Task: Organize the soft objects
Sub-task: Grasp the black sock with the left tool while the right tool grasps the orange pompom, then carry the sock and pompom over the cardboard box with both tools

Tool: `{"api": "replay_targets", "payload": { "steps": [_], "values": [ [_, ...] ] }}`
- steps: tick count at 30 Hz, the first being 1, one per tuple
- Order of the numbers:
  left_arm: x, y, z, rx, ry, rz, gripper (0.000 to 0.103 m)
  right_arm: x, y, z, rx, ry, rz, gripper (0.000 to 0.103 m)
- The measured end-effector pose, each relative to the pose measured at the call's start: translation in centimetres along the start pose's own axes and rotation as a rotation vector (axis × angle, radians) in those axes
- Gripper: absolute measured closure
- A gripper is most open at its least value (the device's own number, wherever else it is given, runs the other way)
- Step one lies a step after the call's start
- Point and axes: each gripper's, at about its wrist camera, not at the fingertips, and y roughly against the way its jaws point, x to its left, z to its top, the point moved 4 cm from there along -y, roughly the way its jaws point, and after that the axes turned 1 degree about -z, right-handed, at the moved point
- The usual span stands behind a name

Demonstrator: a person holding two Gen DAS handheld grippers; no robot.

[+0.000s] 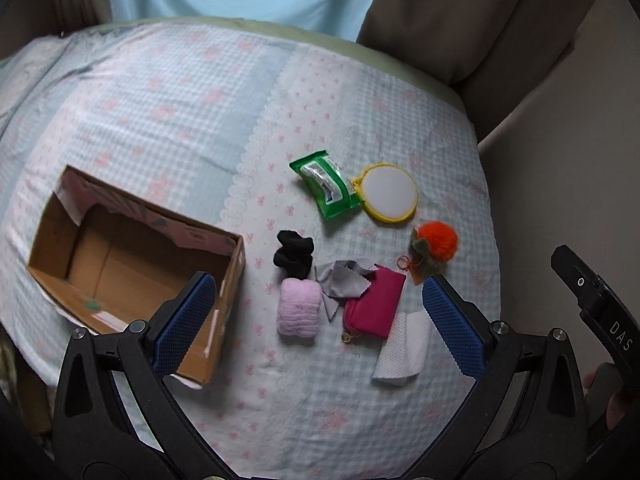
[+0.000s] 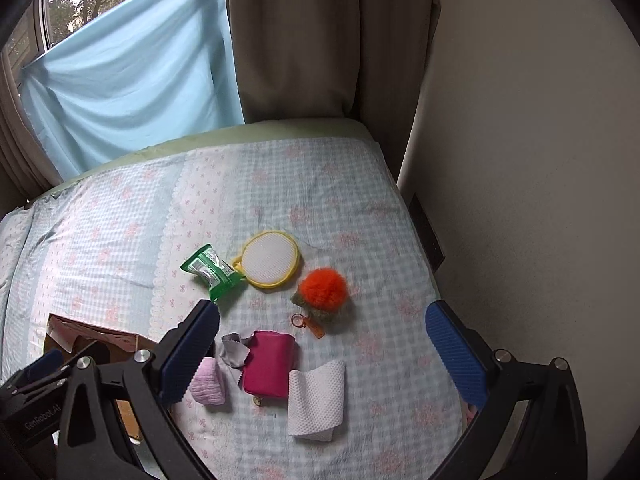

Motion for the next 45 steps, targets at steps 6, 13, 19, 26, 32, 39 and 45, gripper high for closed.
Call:
{"api": "replay_targets", "payload": {
  "steps": [6,13,19,26,32,39,45],
  "values": [
    [-0.3,-8.3,-1.0,0.044,0.151,0.047,0.002,-0.9,-7.4,-0.3,0.057,-0.013,0.001,0.0],
    [0.1,-17.4,-1.8,0.063,0.182,0.133,0.009,-0.8,-17.4,-2.2,0.138,-0.033,0.021,0.004],
    [0.5,-22.3,-2.7,0.071,0.127,0.187,0.013,-0.5,-23.0,-3.9,0.195,-0.052,0.022,0.011],
    [0.8,-24.7,-3.0,0.071,0.117,0.209,0.013,-0.4,-26.4,-4.2,0.22,-0.066,0.016,0.014],
    [2.8,-26.6,-3.4,0.127,0.197,0.212,0.036,0.0,-28.1,-4.3,0.23,-0.062,0.009,0.032],
    [3.4,-26.6,-2.8,0.122,0.162,0.2,0.075,-0.5,-28.6,-3.8,0.195,-0.071,-0.026,0.067],
    [3.2,-26.1,-2.3,0.117,0.12,0.169,0.085,-0.6,-28.0,-3.8,0.166,-0.067,-0.027,0.072]
  ]
}}
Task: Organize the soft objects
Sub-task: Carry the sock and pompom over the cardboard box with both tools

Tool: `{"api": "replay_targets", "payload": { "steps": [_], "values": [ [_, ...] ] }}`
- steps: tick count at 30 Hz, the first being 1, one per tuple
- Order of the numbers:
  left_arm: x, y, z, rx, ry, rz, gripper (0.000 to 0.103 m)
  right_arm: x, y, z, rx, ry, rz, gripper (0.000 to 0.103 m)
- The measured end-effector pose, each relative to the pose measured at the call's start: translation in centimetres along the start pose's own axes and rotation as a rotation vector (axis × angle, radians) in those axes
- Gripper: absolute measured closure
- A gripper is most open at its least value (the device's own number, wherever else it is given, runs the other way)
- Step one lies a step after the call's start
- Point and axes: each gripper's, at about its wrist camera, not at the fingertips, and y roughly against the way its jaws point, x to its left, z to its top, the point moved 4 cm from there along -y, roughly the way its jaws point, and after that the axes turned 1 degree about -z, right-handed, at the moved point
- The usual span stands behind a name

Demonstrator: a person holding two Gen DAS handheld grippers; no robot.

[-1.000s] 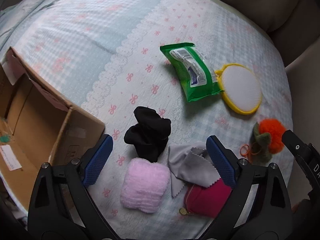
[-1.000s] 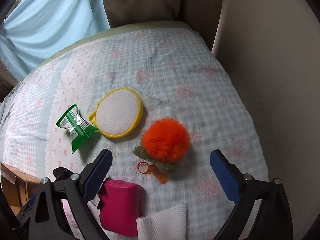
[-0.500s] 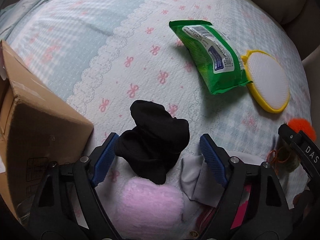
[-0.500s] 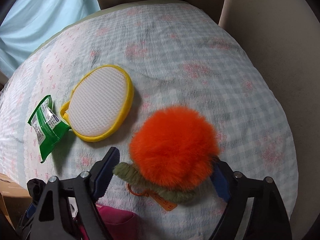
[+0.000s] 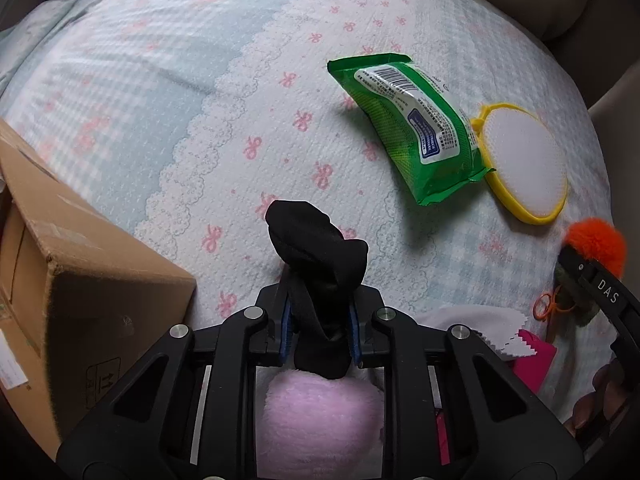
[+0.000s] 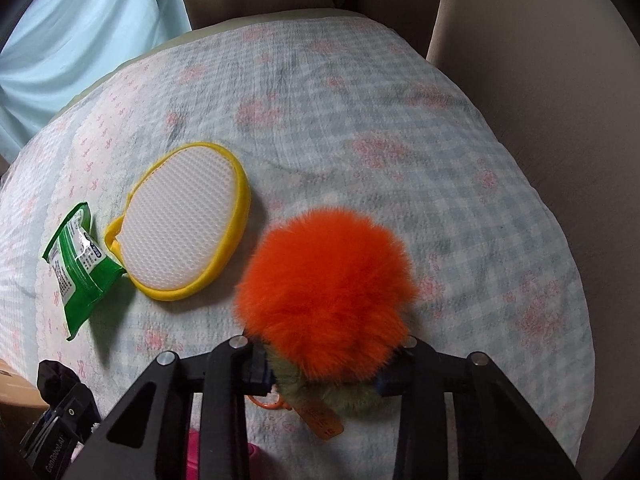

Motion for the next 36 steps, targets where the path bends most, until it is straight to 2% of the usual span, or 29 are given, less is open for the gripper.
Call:
{"api": "replay_targets", "payload": {
  "steps": [10,17,22,29,36],
  "values": [
    [-1.1,3.8,0.9,-0.08,-0.038,-0.044,0.085,-0.1,4.3,0.8,-0.083,0.001,0.001,0.072],
    [-1.5,8.6,2.0,-0.151,-0.047,-0.091,0.085,-0.2,11.1,1.1,-0.158,-0.008,0.002,0.072],
    [-0.9,14.1,2.5,-0.209,-0.043,-0.141,0.085,0.1,17.2,0.7,-0.206,-0.006,0.009,0.072],
    [2.1,22.4,3.3,-0.244,-0.025,-0.236,0.085,2.2,25.6,-0.9,-0.249,0.037,0.047,0.072],
    [7.1,29.6,4.0,-0.305,-0.086,-0.203,0.085,7.5,31.7,-3.3,-0.255,0.122,0.117,0.072]
  ]
}}
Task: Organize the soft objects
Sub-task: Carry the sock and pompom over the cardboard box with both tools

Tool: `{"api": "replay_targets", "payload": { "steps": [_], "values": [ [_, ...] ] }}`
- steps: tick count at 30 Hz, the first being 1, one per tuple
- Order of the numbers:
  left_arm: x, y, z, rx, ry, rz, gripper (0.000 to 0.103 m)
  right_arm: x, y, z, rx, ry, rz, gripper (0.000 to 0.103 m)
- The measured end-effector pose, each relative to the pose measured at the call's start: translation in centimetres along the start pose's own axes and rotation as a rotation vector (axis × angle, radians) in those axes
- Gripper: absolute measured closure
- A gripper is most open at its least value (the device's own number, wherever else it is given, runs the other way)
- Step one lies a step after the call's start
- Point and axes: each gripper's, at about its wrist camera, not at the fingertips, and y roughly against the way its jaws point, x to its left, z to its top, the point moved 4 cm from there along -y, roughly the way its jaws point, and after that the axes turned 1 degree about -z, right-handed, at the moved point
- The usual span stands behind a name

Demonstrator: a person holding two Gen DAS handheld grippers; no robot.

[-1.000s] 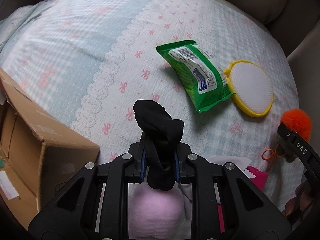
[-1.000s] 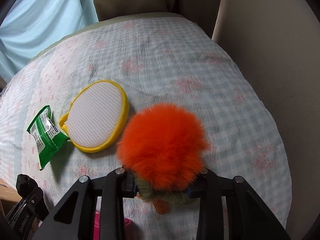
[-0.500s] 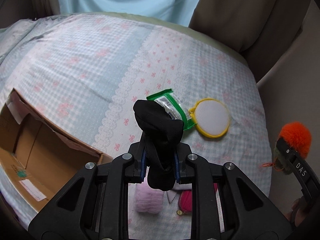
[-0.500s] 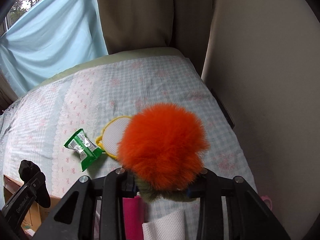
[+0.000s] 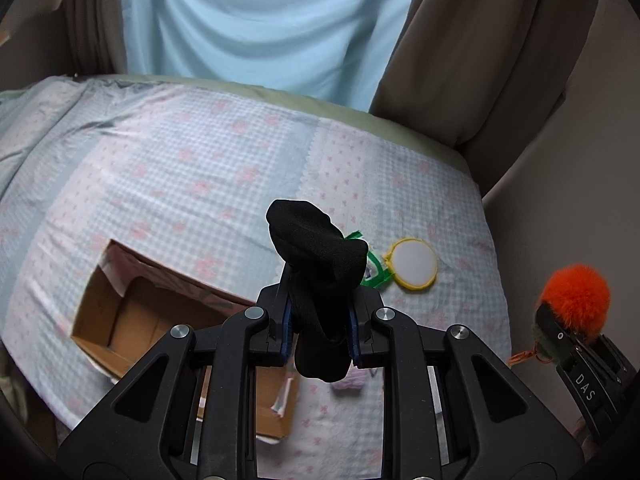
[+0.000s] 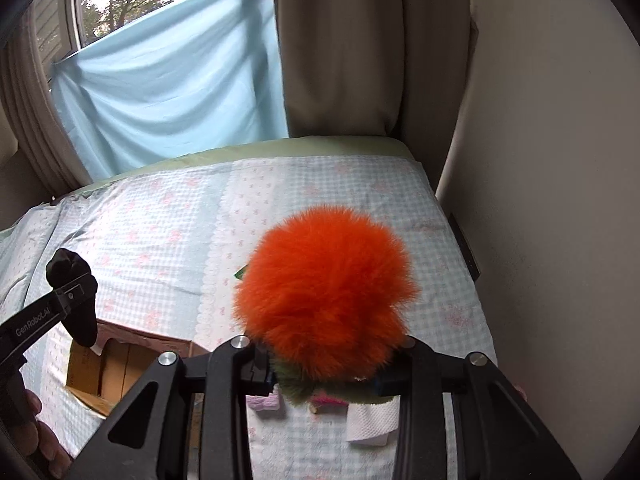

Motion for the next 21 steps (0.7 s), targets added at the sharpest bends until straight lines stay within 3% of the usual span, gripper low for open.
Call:
{"api": "replay_targets", "payload": {
  "steps": [4,10,21],
  "values": [
    [3.4,2.3,0.3,0.007,-0.049,0.032,0.085,5.0,1.4,-0.8,0.024,0.059,0.042,0.072],
    [10.8,3.4,-0.3,0.091,-0.095,0.073,0.085,13.2,2.7,-3.1,0.07,0.109,0.093,0.072],
    [22.8,-0.9,-1.0,0.28,-0.202,0.089,0.085,23.9,-3.3,-8.0,0.305,0.049,0.136,0.072]
  ]
}}
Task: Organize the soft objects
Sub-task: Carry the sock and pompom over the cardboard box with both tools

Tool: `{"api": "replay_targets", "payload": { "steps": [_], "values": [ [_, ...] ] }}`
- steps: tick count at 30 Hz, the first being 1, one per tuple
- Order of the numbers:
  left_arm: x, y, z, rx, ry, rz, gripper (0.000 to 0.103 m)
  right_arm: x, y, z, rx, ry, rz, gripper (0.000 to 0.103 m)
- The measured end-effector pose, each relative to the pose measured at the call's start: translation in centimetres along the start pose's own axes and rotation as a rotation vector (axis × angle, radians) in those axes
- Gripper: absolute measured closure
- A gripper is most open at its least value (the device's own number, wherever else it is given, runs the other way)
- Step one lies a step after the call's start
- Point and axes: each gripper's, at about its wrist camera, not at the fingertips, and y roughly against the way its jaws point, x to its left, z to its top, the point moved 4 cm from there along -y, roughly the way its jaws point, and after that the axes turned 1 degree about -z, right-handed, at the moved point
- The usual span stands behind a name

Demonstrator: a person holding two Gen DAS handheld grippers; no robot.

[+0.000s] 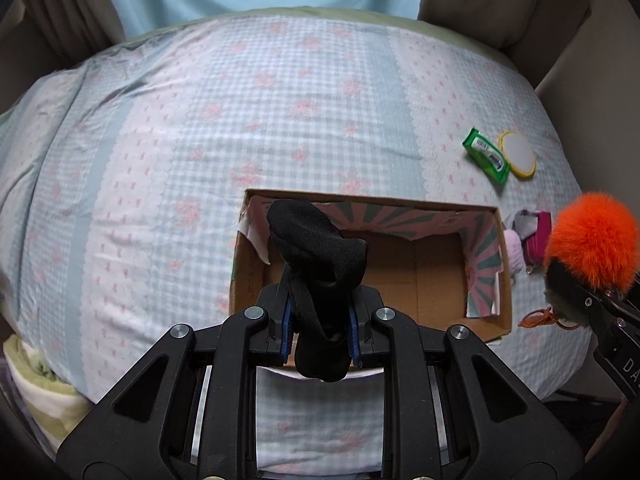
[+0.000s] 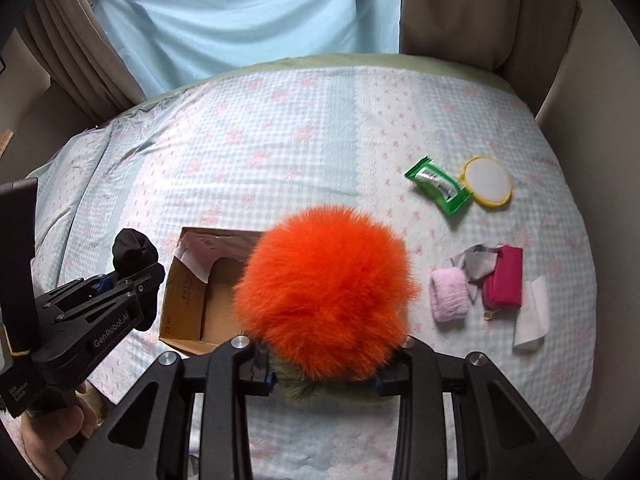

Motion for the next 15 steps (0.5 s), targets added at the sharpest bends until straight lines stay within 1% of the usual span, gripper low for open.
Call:
{"api": "replay_targets", "payload": {
  "steps": [4,10,15],
  "values": [
    [1.5,-3.3,-0.4,0.073,-0.055,-0.022,0.085,1.7,-3.5,-0.6,0.091,-0.037,0.006,0.072],
    [1.0,-9.7,-0.6,0.196,-0.171,-0.056,0.085,0.5,-10.8,-0.9,0.239,-0.12,-0.01,0.072],
    [0.0,-14.8,-1.5,0.305,-0.246,-0.08,0.085,-0.5,-15.0,-0.7,0.332,-0.172,-0.015,0.072]
  ]
}}
